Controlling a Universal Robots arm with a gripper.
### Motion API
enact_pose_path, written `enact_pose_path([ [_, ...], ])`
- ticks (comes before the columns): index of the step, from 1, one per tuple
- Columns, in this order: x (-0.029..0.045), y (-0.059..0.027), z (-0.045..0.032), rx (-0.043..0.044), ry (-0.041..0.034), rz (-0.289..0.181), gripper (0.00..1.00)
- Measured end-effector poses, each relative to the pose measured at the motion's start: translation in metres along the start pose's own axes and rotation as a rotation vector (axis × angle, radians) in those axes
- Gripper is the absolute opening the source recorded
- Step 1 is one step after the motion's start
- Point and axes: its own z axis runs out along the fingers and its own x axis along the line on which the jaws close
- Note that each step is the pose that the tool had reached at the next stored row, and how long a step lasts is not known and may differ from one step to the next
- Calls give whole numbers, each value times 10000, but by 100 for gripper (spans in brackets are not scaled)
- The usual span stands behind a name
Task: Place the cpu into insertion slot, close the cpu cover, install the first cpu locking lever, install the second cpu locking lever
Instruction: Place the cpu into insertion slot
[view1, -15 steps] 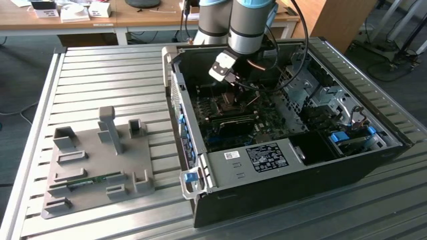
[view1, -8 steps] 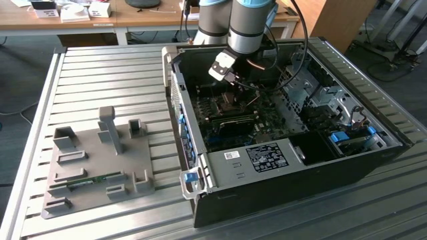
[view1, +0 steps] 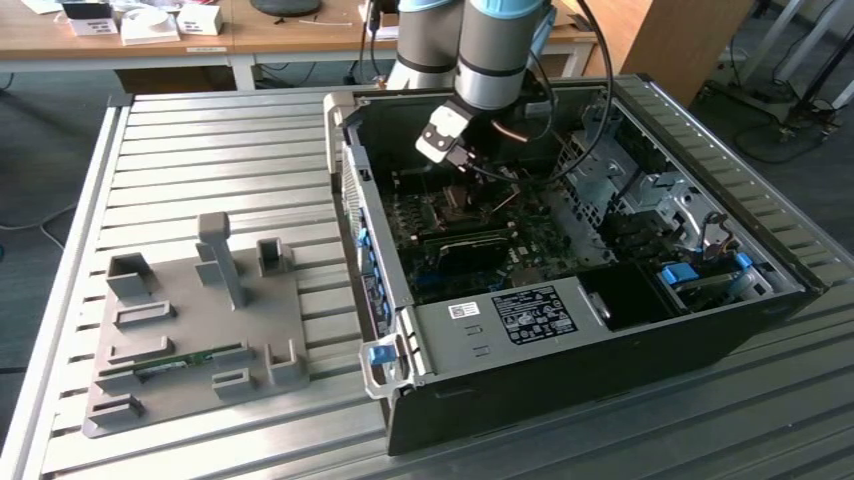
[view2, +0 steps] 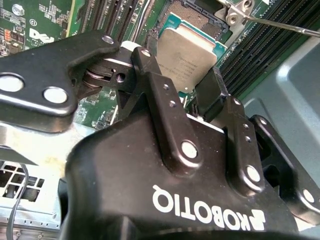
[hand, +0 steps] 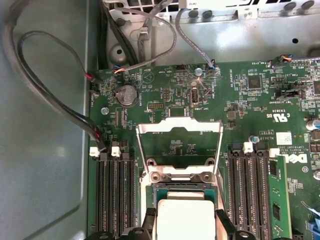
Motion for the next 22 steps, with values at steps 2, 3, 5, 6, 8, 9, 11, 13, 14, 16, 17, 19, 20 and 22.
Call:
enact_pose_path([
  [2, 3, -1, 9, 0, 13, -1, 54],
  [3, 3, -1, 13, 0, 20, 0, 54],
  [5, 4, -2, 22, 1, 21, 0, 54],
  [6, 4, -2, 28, 1, 21, 0, 54],
  [8, 3, -3, 48, 1, 21, 0, 54],
  [9, 2, -4, 59, 1, 21, 0, 54],
  [11, 1, -6, 77, 1, 20, 0, 54],
  [13, 1, -7, 89, 1, 21, -3, 54],
  [14, 1, -8, 93, 1, 20, -6, 54],
  [16, 0, -12, 102, 1, 21, -9, 54],
  [17, 0, -15, 105, 2, 21, -9, 54],
  [19, -1, -21, 113, 2, 21, -10, 54],
  [20, -1, -23, 118, 1, 22, -13, 54],
  [22, 5, -24, 127, 5, 22, -67, 54],
])
